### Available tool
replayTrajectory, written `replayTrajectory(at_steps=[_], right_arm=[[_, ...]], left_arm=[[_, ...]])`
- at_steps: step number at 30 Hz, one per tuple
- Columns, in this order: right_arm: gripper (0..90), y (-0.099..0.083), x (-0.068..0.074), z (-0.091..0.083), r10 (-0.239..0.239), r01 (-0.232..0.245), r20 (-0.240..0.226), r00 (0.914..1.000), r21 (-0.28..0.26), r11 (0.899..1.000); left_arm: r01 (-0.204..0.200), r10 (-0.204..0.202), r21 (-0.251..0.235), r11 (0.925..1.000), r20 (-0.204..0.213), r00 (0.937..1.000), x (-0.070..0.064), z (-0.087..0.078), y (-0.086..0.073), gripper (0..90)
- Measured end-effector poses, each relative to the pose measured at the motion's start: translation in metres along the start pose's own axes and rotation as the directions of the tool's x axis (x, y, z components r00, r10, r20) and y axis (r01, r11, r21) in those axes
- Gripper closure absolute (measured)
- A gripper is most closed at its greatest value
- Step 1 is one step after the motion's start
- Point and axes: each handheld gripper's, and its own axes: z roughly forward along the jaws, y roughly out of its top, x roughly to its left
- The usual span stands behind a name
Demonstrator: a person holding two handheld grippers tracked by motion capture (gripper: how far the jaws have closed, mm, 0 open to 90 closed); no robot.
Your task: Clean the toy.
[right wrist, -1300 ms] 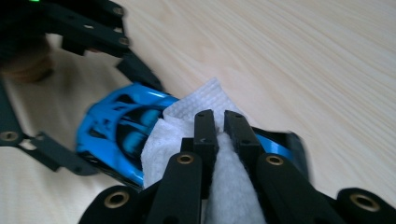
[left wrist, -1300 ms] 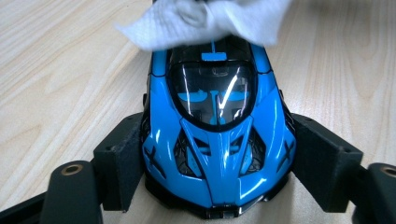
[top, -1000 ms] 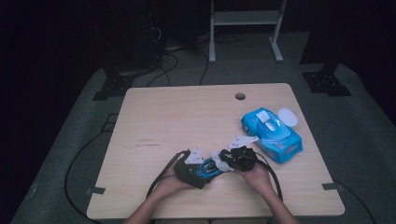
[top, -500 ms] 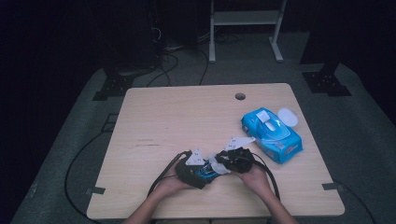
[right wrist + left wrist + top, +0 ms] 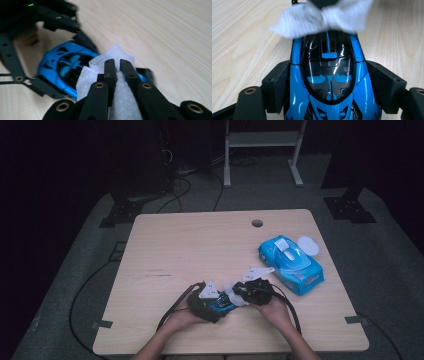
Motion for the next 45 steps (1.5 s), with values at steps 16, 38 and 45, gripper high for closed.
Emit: replayTrajectory(at_steps=[16, 38, 45], right_arm=[[83.3, 0.025, -0.008, 0.028, 0.008, -0.005, -0.056, 0.9984, 0.057, 0.998], [70.9, 0.014, -0.021, 0.014, 0.021, -0.017, -0.066, 0.9976, 0.069, 0.997], [82.9, 0.006, -0.016, -0.002, -0.074, 0.069, 0.066, 0.9951, 0.074, 0.995]], left_arm=[[0.007, -0.007, -0.013, 0.9999, 0.001, 1.0, 0.0, 0.003, 0.001, 24.0], [0.009, -0.009, -0.012, 0.9999, 0.003, 1.0, 0.001, 0.003, 0.001, 24.1], [0.012, -0.012, -0.012, 0.9998, 0.001, 0.9999, 0.0, 0.003, 0.001, 24.1]])
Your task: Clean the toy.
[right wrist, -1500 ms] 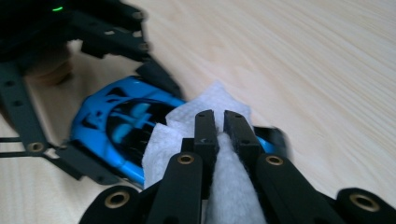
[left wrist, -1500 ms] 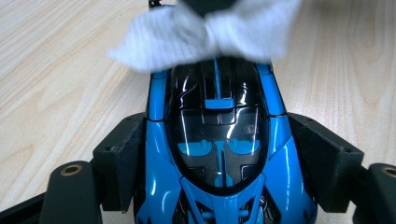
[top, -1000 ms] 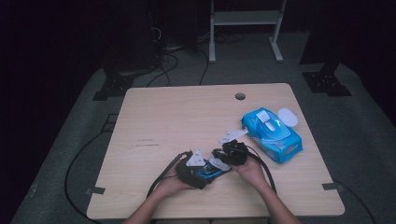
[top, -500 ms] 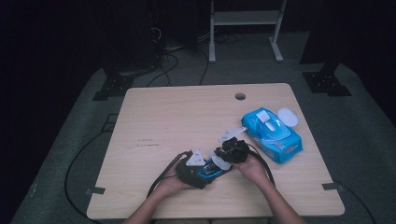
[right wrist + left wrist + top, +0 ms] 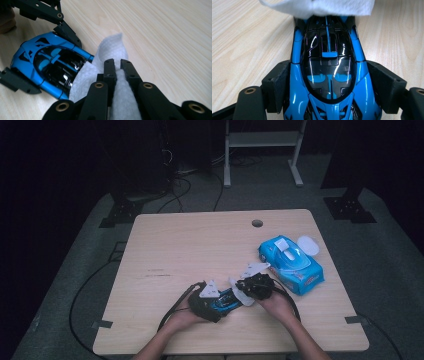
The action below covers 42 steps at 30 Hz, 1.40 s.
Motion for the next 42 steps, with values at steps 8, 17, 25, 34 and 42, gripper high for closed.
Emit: replayTrajectory(at_steps=[8, 17, 25, 34, 42], right_arm=[[83.9, -0.017, 0.006, -0.018, -0.015, 0.015, -0.001, 0.9999, 0.015, 1.0], [84.1, -0.007, 0.005, -0.008, -0.009, 0.009, 0.038, 0.9992, 0.0, 1.0], [84.1, 0.001, -0.001, 0.004, -0.009, 0.009, 0.075, 0.9972, 0.0, 1.0], [81.3, -0.028, -0.002, -0.022, 0.048, -0.046, 0.06, 0.997, -0.024, 0.999], [68.0, -0.026, 0.005, -0.022, 0.03, -0.029, 0.006, 0.9995, -0.035, 0.999]], left_arm=[[0.003, -0.003, -0.002, 1.0, 0.001, 1.0, 0.0, 0.0, 0.0, 24.1], [0.005, -0.005, -0.004, 1.0, -0.001, 1.0, 0.0, 0.001, 0.001, 24.1], [0.005, -0.005, -0.004, 1.0, 0.0, 1.0, 0.0, 0.001, 0.001, 24.1], [0.007, -0.007, -0.005, 1.0, 0.002, 1.0, 0.0, 0.001, 0.001, 24.1], [0.007, -0.007, -0.004, 1.0, 0.002, 1.0, 0.0, 0.001, 0.001, 24.0]])
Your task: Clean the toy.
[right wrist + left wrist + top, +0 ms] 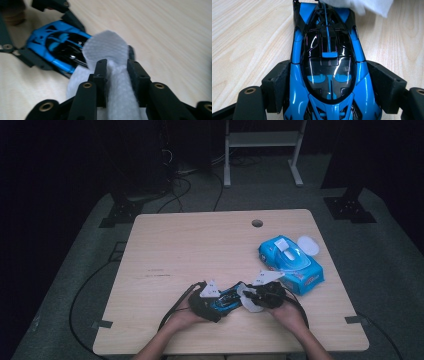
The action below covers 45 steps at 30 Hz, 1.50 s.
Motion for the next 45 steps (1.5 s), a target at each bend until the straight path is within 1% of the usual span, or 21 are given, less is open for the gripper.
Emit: replayTrajectory(at_steps=[1, 3, 8, 11, 13, 15, 16, 18, 20, 22, 25, 28, 29, 31, 32, 35, 37, 39, 41, 43, 45], right_arm=[[66.8, 0.0, 0.001, 0.001, -0.003, 0.003, -0.018, 0.9998, 0.004, 1.0], [65.8, 0.0, 0.003, 0.003, -0.012, 0.012, -0.017, 0.9998, 0.005, 1.0], [61.3, 0.001, 0.005, 0.005, -0.01, 0.01, -0.044, 0.999, 0.005, 1.0], [62.2, 0.001, 0.004, 0.007, -0.012, 0.012, -0.051, 0.9986, 0.008, 1.0], [68.8, 0.001, 0.004, 0.007, -0.008, 0.008, -0.044, 0.999, 0.01, 1.0], [78.2, 0.002, 0.003, 0.008, -0.027, 0.027, -0.021, 0.9994, 0.013, 1.0], [81.2, 0.004, 0.002, 0.008, -0.028, 0.029, -0.025, 0.9993, 0.036, 0.999], [81.8, 0.008, 0.003, 0.009, -0.044, 0.045, -0.02, 0.9988, 0.054, 0.998], [82.3, 0.014, 0.003, 0.009, -0.062, 0.061, 0.01, 0.998, 0.064, 0.996], [82.2, 0.02, 0.0, 0.011, -0.041, 0.039, 0.046, 0.9981, 0.033, 0.999], [82.1, 0.029, -0.006, 0.017, 0.019, -0.019, 0.038, 0.9991, -0.012, 1.0], [82.1, 0.036, -0.009, 0.024, 0.029, -0.028, 0.042, 0.9987, -0.032, 0.999], [82.1, 0.036, -0.009, 0.026, 0.027, -0.026, 0.037, 0.999, -0.026, 0.999], [81.6, 0.034, -0.008, 0.028, 0.009, -0.01, 0.019, 0.9998, 0.012, 1.0], [81.6, 0.032, -0.005, 0.027, -0.003, 0.002, 0.026, 0.9996, 0.022, 1.0], [81.5, 0.025, -0.001, 0.019, -0.025, 0.024, 0.033, 0.9992, 0.014, 1.0], [81.5, 0.018, 0.0, 0.016, -0.021, 0.02, 0.026, 0.9994, 0.019, 1.0], [81.5, 0.013, -0.001, 0.015, 0.004, -0.003, 0.018, 0.9998, -0.005, 1.0], [81.4, 0.011, -0.001, 0.014, 0.016, -0.016, 0.013, 0.9998, -0.014, 1.0], [81.2, 0.01, 0.001, 0.012, 0.013, -0.013, 0.003, 0.9999, -0.024, 1.0], [81.1, 0.009, 0.003, 0.009, -0.01, 0.01, -0.001, 1.0, -0.019, 1.0]], left_arm=[[0.0, 0.0, 0.0, 1.0, 0.0, 1.0, 0.0, 0.0, 0.0, 24.0], [0.0, 0.0, 0.0, 1.0, 0.0, 1.0, 0.0, 0.0, 0.0, 24.0], [0.001, -0.001, -0.001, 1.0, 0.0, 1.0, 0.0, 0.0, 0.0, 24.0], [0.0, 0.0, -0.001, 1.0, 0.0, 1.0, 0.0, 0.0, 0.0, 24.0], [0.0, 0.0, -0.001, 1.0, 0.0, 1.0, 0.0, 0.0, 0.0, 24.1], [0.0, 0.0, -0.001, 1.0, 0.0, 1.0, 0.0, 0.0, 0.0, 24.0], [0.0, 0.0, -0.001, 1.0, 0.0, 1.0, 0.0, 0.0, 0.0, 24.0], [0.0, 0.0, 0.002, 1.0, 0.001, 1.0, 0.0, 0.0, 0.0, 24.0], [0.001, -0.001, 0.002, 1.0, 0.001, 1.0, 0.0, 0.0, 0.0, 24.0], [-0.004, 0.004, 0.006, 1.0, 0.001, 1.0, 0.0, 0.0, 0.0, 24.0], [0.0, 0.0, -0.001, 1.0, -0.001, 1.0, 0.0, 0.0, 0.0, 24.0], [-0.002, 0.002, 0.0, 1.0, -0.001, 1.0, 0.0, 0.0, 0.0, 24.0], [-0.002, 0.002, 0.0, 1.0, -0.001, 1.0, 0.0, 0.0, 0.0, 24.1], [0.0, 0.0, 0.0, 1.0, -0.001, 1.0, 0.0, 0.0, 0.0, 24.0], [-0.001, 0.001, 0.0, 1.0, 0.0, 1.0, 0.0, 0.0, 0.0, 24.0], [-0.003, 0.003, 0.006, 1.0, -0.001, 1.0, 0.001, 0.0, 0.001, 23.9], [-0.001, 0.001, 0.022, 0.9998, 0.0, 1.0, 0.001, 0.001, 0.003, 23.7], [0.017, -0.017, 0.036, 0.9992, -0.005, 0.9998, 0.001, 0.001, 0.005, 22.0], [0.048, -0.048, 0.052, 0.9975, 0.01, 0.9988, 0.005, -0.002, 0.005, 18.2], [0.078, -0.079, 0.049, 0.9957, 0.024, 0.9966, 0.007, -0.006, 0.002, 16.5], [0.125, -0.128, 0.055, 0.9907, 0.053, 0.9904, 0.013, -0.013, -0.001, 14.2]])
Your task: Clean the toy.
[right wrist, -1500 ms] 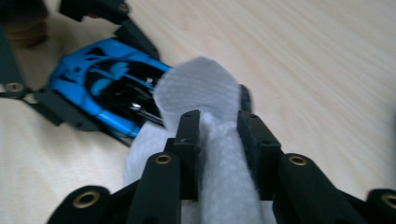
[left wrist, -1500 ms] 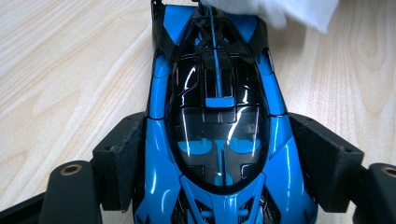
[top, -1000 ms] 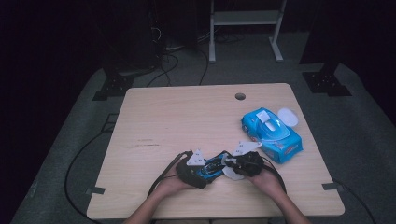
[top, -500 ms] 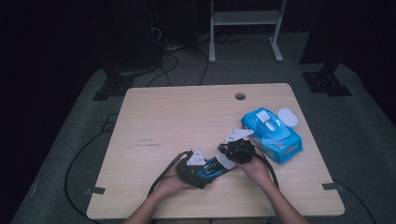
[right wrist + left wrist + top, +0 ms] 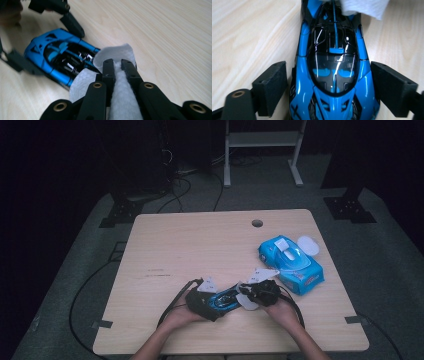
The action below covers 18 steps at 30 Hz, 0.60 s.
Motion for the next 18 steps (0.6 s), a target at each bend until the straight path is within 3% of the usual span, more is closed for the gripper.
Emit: replayTrajectory(at_steps=[4, 11, 13, 14, 18], right_arm=[[81.2, -0.005, 0.003, -0.005, -0.013, 0.013, -0.014, 0.9998, 0.012, 1.0], [81.2, -0.011, 0.003, -0.01, -0.005, 0.006, -0.032, 0.9995, 0.012, 1.0], [81.2, -0.012, 0.004, -0.01, -0.009, 0.009, -0.032, 0.9994, 0.011, 1.0], [81.2, -0.012, 0.004, -0.01, -0.01, 0.011, -0.033, 0.9994, 0.013, 1.0], [81.4, -0.013, 0.005, -0.01, -0.019, 0.02, -0.028, 0.9994, 0.01, 1.0]], left_arm=[[0.067, -0.066, -0.016, 0.9976, 0.045, 0.9968, 0.008, -0.011, -0.004, 12.8], [0.13, -0.127, -0.031, 0.991, 0.083, 0.9885, 0.015, -0.02, -0.009, 13.9], [0.153, -0.151, -0.024, 0.9879, 0.071, 0.986, 0.018, -0.02, -0.011, 14.1], [0.176, -0.173, -0.025, 0.9841, 0.077, 0.9819, 0.019, -0.02, -0.012, 14.6], [0.204, -0.203, -0.024, 0.9786, 0.06, 0.9774, 0.021, -0.02, -0.013, 15.1]])
